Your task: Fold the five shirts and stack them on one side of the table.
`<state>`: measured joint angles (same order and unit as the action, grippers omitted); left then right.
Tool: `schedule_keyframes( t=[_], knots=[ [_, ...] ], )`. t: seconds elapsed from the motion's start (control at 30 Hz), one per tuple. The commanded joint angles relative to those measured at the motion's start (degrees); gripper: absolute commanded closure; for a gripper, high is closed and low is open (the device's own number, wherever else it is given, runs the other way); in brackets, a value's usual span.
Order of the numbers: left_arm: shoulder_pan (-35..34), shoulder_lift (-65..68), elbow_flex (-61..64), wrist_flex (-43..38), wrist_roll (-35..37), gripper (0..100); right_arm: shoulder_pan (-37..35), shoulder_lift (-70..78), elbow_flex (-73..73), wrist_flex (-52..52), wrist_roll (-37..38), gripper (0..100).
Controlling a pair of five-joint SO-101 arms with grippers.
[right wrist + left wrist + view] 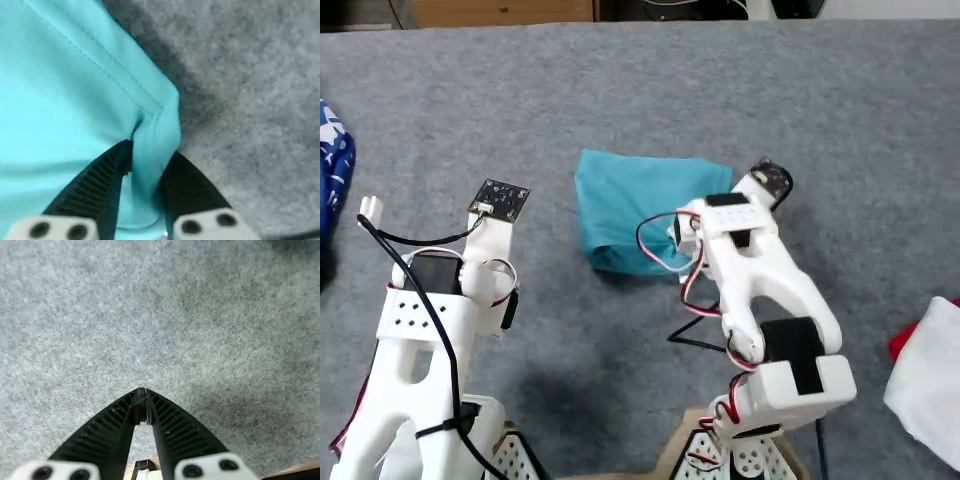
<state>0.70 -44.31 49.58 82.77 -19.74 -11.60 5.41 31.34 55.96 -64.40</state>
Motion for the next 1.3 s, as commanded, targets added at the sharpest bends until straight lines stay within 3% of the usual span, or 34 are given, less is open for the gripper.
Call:
schedule_keyframes(
  t=[0.0, 0.27, 0.5, 0.83, 1.07, 1.27],
  knots=[
    [-0.6, -1.3, -0.1, -0.7, 0.4, 98, 0.3, -0.1, -9.4, 9.2, 1.1, 99.3],
    [-0.6, -1.7, -0.2, -0.2, 0.3, 98, 4.1, -0.1, -19.3, 14.8, 3.8, 99.3],
    [-0.7, -1.8, -0.6, 1.0, 0.2, 98, 13.7, 0.0, -26.5, 14.8, 11.5, 99.3],
    [-0.7, -1.8, -0.6, 1.8, 0.1, 98, 39.3, 0.0, -38.9, 14.9, 29.9, 99.3],
    [-0.7, -1.8, -0.6, 1.8, 0.1, 98, 56.7, 0.0, -46.9, 23.2, 39.2, 99.3],
    [-0.4, -1.8, -1.2, 2.8, 0.1, 98, 72.0, 0.0, -50.3, 24.5, 47.2, 99.3]
  ],
)
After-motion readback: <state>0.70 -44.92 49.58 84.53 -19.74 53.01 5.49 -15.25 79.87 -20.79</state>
